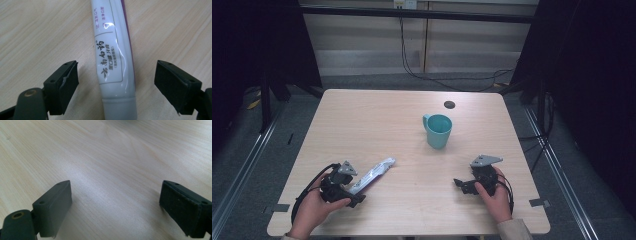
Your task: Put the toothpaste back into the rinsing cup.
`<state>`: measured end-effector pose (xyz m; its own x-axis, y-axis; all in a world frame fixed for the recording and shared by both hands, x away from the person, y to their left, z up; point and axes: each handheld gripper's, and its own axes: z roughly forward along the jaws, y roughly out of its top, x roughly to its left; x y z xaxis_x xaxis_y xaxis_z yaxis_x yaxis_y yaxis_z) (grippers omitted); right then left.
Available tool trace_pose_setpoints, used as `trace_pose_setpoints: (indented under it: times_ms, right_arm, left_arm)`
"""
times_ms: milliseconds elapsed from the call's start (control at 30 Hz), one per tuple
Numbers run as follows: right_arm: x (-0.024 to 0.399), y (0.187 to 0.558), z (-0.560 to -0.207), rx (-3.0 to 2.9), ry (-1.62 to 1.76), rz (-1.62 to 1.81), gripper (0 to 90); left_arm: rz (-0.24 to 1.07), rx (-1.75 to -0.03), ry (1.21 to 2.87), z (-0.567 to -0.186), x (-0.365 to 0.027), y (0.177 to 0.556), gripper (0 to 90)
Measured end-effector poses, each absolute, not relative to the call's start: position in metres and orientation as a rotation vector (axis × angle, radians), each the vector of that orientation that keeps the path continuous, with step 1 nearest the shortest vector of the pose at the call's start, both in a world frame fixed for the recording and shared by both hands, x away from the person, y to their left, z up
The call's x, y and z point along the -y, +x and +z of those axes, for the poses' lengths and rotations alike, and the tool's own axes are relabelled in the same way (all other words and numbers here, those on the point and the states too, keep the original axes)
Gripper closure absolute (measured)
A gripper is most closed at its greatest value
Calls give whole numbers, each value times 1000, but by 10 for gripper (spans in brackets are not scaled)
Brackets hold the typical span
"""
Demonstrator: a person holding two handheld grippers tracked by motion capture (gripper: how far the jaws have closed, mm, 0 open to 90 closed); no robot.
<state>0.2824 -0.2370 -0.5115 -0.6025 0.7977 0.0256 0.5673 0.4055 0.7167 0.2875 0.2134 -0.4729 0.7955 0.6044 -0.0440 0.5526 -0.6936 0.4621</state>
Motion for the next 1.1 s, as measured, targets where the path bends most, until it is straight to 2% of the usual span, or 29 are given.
trace_pose_setpoints:
  times_ms: [1100]
  right_arm:
    - [237,282,-512,-2346,1183,1009,104]
  left_arm:
    - [50,-951,2730,-468,-185,318,360]
